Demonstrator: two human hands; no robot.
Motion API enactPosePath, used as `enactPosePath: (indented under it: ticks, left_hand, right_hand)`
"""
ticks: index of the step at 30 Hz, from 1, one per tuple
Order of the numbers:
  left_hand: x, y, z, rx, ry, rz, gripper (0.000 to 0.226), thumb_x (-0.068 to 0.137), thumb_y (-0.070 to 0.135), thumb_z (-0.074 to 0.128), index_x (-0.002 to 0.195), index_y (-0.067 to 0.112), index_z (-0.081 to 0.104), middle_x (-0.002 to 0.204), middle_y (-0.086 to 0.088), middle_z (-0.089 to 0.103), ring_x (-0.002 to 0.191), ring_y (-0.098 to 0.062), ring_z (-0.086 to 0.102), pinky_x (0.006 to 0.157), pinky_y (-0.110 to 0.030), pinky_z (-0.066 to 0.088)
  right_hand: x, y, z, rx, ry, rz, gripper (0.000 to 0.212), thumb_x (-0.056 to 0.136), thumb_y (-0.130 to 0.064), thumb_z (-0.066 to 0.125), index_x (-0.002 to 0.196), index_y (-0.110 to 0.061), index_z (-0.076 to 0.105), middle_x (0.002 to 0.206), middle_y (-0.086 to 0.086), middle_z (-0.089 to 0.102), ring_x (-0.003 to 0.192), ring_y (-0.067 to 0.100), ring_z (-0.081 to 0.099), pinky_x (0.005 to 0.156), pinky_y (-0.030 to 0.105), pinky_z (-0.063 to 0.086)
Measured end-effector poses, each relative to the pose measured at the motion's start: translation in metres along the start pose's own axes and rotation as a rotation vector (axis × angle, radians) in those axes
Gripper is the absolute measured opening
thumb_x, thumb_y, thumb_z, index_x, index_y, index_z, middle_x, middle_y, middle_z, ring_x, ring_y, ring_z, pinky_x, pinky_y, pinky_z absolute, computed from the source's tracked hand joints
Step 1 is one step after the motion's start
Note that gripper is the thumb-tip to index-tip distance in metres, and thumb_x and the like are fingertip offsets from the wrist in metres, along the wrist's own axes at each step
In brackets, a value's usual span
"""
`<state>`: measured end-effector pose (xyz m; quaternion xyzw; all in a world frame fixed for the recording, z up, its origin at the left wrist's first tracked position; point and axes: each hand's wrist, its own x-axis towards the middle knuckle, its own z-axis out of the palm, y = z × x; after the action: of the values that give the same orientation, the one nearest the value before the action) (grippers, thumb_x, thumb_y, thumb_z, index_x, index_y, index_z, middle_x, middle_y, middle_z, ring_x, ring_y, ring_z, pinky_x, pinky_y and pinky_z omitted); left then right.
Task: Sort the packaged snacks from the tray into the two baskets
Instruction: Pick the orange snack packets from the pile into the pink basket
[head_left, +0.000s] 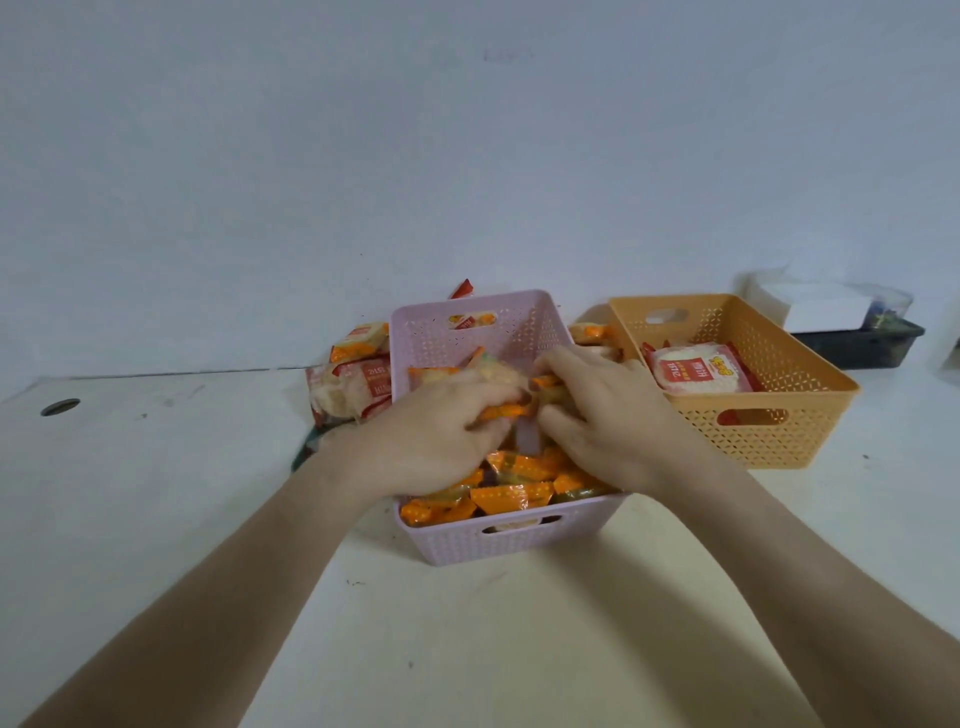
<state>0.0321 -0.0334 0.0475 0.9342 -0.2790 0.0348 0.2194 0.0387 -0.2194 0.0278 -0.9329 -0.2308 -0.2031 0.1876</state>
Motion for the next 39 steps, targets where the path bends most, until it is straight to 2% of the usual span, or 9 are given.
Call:
enactPosePath:
  ticks: [8, 12, 21, 25, 27, 30, 33, 37, 39]
  left_hand:
    - [0.0, 0.004, 0.008, 0.202, -0.059, -0.105, 0.033, 0.092, 0.052, 0.048, 0.114, 0.03, 0.06, 0.104, 0.01, 0.065, 0.1, -0.012, 0.058, 0.084, -0.037, 0.05]
    - [-0.001, 0.005, 0.011, 0.292, -0.15, -0.08, 0.036, 0.098, 0.05, 0.033, 0.119, 0.029, 0.055, 0.108, 0.0, 0.064, 0.098, -0.023, 0.059, 0.083, -0.043, 0.05]
    - [-0.005, -0.003, 0.019, 0.525, 0.168, 0.123, 0.036, 0.098, 0.043, 0.023, 0.108, 0.021, 0.049, 0.071, 0.008, 0.052, 0.073, -0.022, 0.058, 0.074, -0.041, 0.045]
    - [-0.005, 0.0, 0.012, 0.446, -0.033, 0.077, 0.031, 0.1, 0.043, 0.029, 0.085, 0.027, 0.051, 0.071, 0.007, 0.051, 0.072, -0.018, 0.056, 0.063, -0.035, 0.041]
    - [-0.003, 0.0, 0.002, 0.332, -0.083, 0.053, 0.036, 0.101, 0.042, 0.029, 0.071, 0.031, 0.048, 0.064, 0.009, 0.047, 0.066, -0.008, 0.051, 0.06, -0.032, 0.038]
    - [0.003, -0.007, -0.012, 0.182, 0.037, 0.0, 0.036, 0.101, 0.037, 0.032, 0.078, 0.028, 0.06, 0.07, 0.007, 0.058, 0.068, -0.011, 0.054, 0.06, -0.03, 0.036]
    - [0.021, -0.023, -0.026, 0.476, 0.187, -0.002, 0.023, 0.097, 0.026, 0.046, 0.106, 0.03, 0.067, 0.092, 0.007, 0.068, 0.085, -0.017, 0.061, 0.066, -0.031, 0.046]
    - [0.048, -0.033, -0.028, 0.849, -0.088, -0.151, 0.024, 0.088, 0.028, 0.053, 0.109, 0.024, 0.065, 0.09, 0.0, 0.064, 0.083, -0.023, 0.059, 0.066, -0.034, 0.048]
    - [0.057, -0.035, -0.021, 0.963, -0.201, -0.166, 0.027, 0.09, 0.037, 0.052, 0.112, 0.025, 0.062, 0.099, 0.001, 0.066, 0.093, -0.023, 0.06, 0.078, -0.037, 0.042]
  right_hand:
    - [-0.007, -0.001, 0.009, -0.216, -0.046, 0.014, 0.041, 0.087, -0.044, 0.021, 0.087, -0.027, 0.058, 0.091, -0.01, 0.059, 0.096, 0.013, 0.056, 0.086, 0.043, 0.033]
    - [-0.008, -0.005, 0.011, -0.364, 0.063, -0.06, 0.029, 0.094, -0.037, 0.026, 0.086, -0.024, 0.051, 0.074, -0.005, 0.066, 0.065, 0.023, 0.063, 0.08, 0.044, 0.036]
    - [-0.01, -0.01, 0.012, -0.421, 0.074, -0.067, 0.044, 0.096, -0.043, 0.012, 0.079, -0.023, 0.047, 0.07, -0.003, 0.066, 0.059, 0.024, 0.059, 0.081, 0.046, 0.033]
    - [-0.008, -0.01, 0.007, -0.522, 0.101, -0.105, 0.046, 0.095, -0.037, 0.022, 0.06, -0.02, 0.047, 0.053, 0.0, 0.058, 0.049, 0.026, 0.054, 0.087, 0.049, 0.032]
    - [-0.007, -0.013, 0.003, -0.506, 0.027, -0.1, 0.047, 0.093, -0.039, 0.017, 0.062, -0.021, 0.047, 0.058, 0.0, 0.06, 0.056, 0.025, 0.058, 0.093, 0.05, 0.031]
    - [0.0, -0.018, -0.01, -0.365, -0.019, -0.044, 0.033, 0.089, -0.041, 0.021, 0.072, -0.025, 0.044, 0.069, -0.001, 0.065, 0.071, 0.023, 0.062, 0.093, 0.046, 0.029]
    - [0.026, -0.023, -0.029, -0.081, -0.015, 0.073, 0.032, 0.089, -0.042, 0.037, 0.095, -0.027, 0.064, 0.093, -0.002, 0.069, 0.091, 0.021, 0.06, 0.096, 0.041, 0.034]
    - [0.067, -0.032, -0.02, -0.083, -0.193, 0.121, 0.028, 0.089, -0.023, 0.049, 0.113, -0.017, 0.062, 0.116, 0.003, 0.065, 0.106, 0.025, 0.057, 0.092, 0.039, 0.043]
    - [0.082, -0.029, 0.001, -0.181, -0.348, 0.13, 0.029, 0.094, -0.027, 0.047, 0.12, -0.015, 0.053, 0.122, 0.005, 0.062, 0.112, 0.027, 0.055, 0.09, 0.041, 0.036]
